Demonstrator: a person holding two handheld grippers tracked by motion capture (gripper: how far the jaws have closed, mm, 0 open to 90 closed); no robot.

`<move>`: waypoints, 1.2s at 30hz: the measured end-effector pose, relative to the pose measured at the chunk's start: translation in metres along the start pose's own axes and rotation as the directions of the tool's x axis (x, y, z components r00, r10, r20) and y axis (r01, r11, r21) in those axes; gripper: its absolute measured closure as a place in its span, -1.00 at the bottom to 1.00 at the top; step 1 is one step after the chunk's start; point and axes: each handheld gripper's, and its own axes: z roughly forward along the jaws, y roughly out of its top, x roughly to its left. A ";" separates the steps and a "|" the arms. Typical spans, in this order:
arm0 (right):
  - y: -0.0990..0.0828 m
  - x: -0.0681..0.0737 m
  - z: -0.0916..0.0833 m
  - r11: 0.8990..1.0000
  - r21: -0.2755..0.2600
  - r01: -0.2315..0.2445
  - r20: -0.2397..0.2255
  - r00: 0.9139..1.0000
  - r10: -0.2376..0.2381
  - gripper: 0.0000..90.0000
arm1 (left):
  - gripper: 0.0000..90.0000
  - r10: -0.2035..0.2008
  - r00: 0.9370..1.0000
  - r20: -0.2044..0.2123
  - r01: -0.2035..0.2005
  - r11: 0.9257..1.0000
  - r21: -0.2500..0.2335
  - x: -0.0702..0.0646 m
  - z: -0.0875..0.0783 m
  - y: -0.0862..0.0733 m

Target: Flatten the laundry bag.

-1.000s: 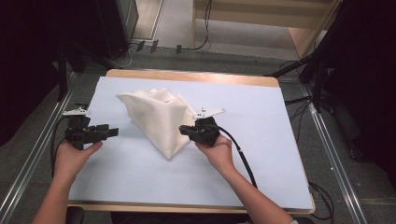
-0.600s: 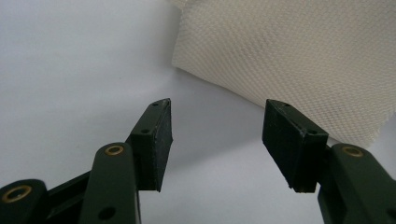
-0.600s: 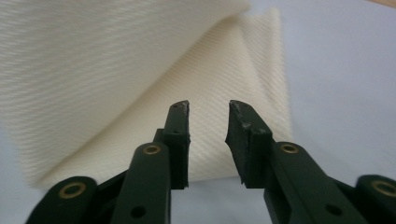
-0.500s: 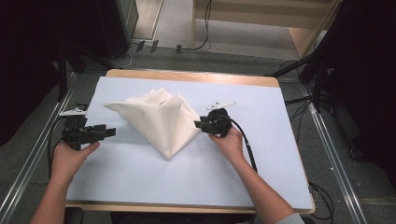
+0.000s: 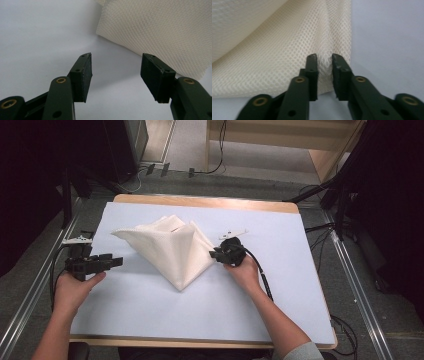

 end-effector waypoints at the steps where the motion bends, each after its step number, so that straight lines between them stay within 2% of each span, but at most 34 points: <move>1: 0.000 -0.001 -0.002 1.000 0.019 -0.007 -0.020 1.000 0.007 0.89 | -0.03 -0.001 1.000 0.000 0.001 1.000 0.001 0.000 0.000 0.000; 4: 0.001 -0.004 -0.009 1.000 0.020 -0.013 -0.035 0.999 0.013 0.91 | -0.03 -0.003 1.000 0.001 0.003 1.000 0.000 0.000 0.000 0.000; 8: 0.002 -0.013 -0.030 1.000 -0.003 -0.011 -0.004 1.000 0.011 0.90 | -0.03 -0.006 1.000 0.001 0.006 1.000 0.002 0.001 0.001 0.001; 9: 0.002 -0.013 -0.030 1.000 -0.003 -0.011 -0.004 1.000 0.011 0.90 | -0.03 -0.006 1.000 0.001 0.006 1.000 0.002 0.001 0.001 0.001; 10: 0.000 -0.019 -0.041 1.000 -0.008 -0.011 0.008 1.000 0.012 0.89 | -0.03 -0.007 1.000 0.000 0.007 1.000 0.002 0.001 0.001 0.001; 16: -0.016 -0.039 -0.064 1.000 0.015 -0.012 0.021 1.000 0.012 0.86 | 0.02 -0.012 1.000 0.014 0.012 1.000 -0.003 0.001 0.001 0.004; 18: -0.021 -0.046 -0.067 0.999 0.020 -0.027 0.024 0.999 0.027 0.82 | 0.07 -0.012 1.000 0.013 0.012 1.000 0.002 0.000 0.001 0.009; 19: -0.023 -0.049 -0.068 0.999 0.024 -0.045 0.021 0.999 0.044 0.76 | 0.08 -0.025 0.999 0.033 0.025 1.000 -0.006 0.000 0.001 0.016; 20: -0.023 -0.051 -0.068 0.998 0.020 -0.054 0.015 0.998 0.054 0.70 | 0.10 -0.020 0.999 0.041 0.020 1.000 -0.007 -0.001 0.001 0.021; 22: -0.021 -0.051 -0.071 0.998 -0.002 -0.068 0.022 0.997 0.068 0.62 | 0.14 -0.013 0.999 0.047 0.013 1.000 -0.006 -0.003 0.002 0.024; 23: -0.019 -0.049 -0.074 0.998 -0.024 -0.064 0.024 0.998 0.064 0.61 | 0.17 0.000 0.998 0.060 0.000 1.000 -0.003 -0.006 0.002 0.035; 24: -0.019 -0.049 -0.074 0.998 -0.024 -0.064 0.024 0.998 0.064 0.61 | 0.20 0.000 0.998 0.060 0.000 1.000 -0.003 -0.006 0.002 0.035; 26: -0.011 -0.044 -0.081 0.997 -0.046 -0.064 0.028 0.997 0.066 0.56 | 0.30 0.010 0.995 0.094 -0.009 1.000 -0.007 -0.013 0.003 0.049; 27: -0.011 -0.044 -0.081 0.997 -0.046 -0.064 0.028 0.997 0.066 0.56 | 0.34 0.010 0.995 0.094 -0.009 1.000 -0.007 -0.013 0.003 0.049; 28: -0.009 -0.043 -0.083 0.995 -0.062 -0.074 0.022 0.997 0.075 0.55 | 0.34 0.019 0.994 0.104 -0.019 1.000 -0.003 -0.015 0.005 0.053; 29: -0.003 -0.040 -0.087 0.992 -0.076 -0.098 -0.008 0.995 0.098 0.50 | 0.46 0.027 0.993 0.117 -0.027 1.000 0.001 -0.018 0.007 0.057; 30: -0.001 -0.038 -0.088 0.992 -0.080 -0.099 -0.018 0.995 0.098 0.49 | 0.53 0.034 0.988 0.149 -0.036 0.999 0.006 -0.024 0.011 0.063; 31: 0.002 -0.036 -0.089 0.992 -0.086 -0.097 -0.023 0.995 0.095 0.48 | 0.57 0.034 0.988 0.149 -0.036 0.999 0.006 -0.024 0.011 0.063; 32: 0.002 -0.036 -0.089 0.992 -0.086 -0.097 -0.023 0.995 0.095 0.48 | 0.57 0.039 0.986 0.164 -0.041 0.999 0.008 -0.028 0.014 0.065; 33: 0.008 -0.030 -0.088 0.991 -0.094 -0.092 -0.038 0.995 0.089 0.48 | 0.64 0.049 0.976 0.212 -0.055 0.998 0.023 -0.034 0.020 0.068; 34: 0.012 -0.026 -0.088 0.991 -0.099 -0.086 -0.038 0.996 0.082 0.51 | 0.65 0.049 0.976 0.212 -0.055 0.998 0.023 -0.034 0.020 0.068; 35: 0.015 -0.023 -0.087 0.992 -0.099 -0.077 -0.044 0.996 0.073 0.55 | 0.65 0.064 0.968 0.241 -0.081 0.995 0.061 -0.039 0.027 0.067; 36: 0.018 -0.020 -0.086 0.992 -0.102 -0.069 -0.044 0.997 0.064 0.57 | 0.65 0.063 0.964 0.256 -0.087 0.993 0.084 -0.040 0.031 0.065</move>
